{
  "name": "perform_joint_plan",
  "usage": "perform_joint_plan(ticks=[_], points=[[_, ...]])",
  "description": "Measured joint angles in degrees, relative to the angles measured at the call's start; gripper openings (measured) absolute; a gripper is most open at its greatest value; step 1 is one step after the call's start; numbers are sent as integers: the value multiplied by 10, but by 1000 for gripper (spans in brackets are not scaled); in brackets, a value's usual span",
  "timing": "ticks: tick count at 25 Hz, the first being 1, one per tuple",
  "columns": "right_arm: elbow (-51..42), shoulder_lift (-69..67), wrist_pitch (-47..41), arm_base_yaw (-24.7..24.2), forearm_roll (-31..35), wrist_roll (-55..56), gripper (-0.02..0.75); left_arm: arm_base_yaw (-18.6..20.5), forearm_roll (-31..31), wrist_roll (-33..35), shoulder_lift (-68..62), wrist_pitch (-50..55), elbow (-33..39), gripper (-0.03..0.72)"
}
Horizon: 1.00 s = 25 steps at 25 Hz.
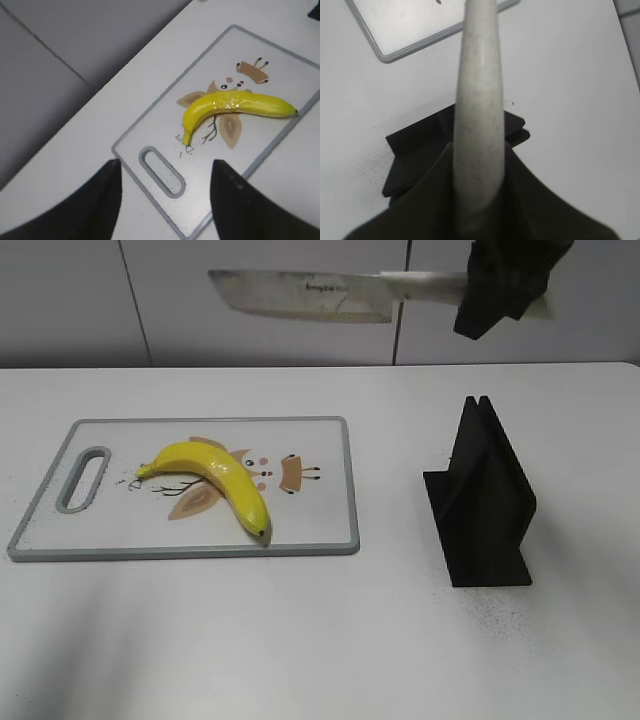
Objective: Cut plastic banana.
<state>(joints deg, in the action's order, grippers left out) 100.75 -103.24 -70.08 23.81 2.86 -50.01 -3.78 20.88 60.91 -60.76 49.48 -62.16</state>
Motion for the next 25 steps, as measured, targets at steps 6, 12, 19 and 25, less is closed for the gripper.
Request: perform_joint_plan(ticks=[6, 12, 19, 25], points=[[34, -63, 0, 0, 66, -180, 162, -60, 1, 116, -159, 35, -116, 549], [52, -102, 3, 0, 125, -226, 162, -122, -23, 140, -270, 55, -175, 548], [52, -111, 21, 1, 153, -247, 162, -133, -44, 147, -329, 50, -181, 546], [53, -115, 50, 2, 184, -251, 162, -133, -44, 154, -341, 33, -181, 476]])
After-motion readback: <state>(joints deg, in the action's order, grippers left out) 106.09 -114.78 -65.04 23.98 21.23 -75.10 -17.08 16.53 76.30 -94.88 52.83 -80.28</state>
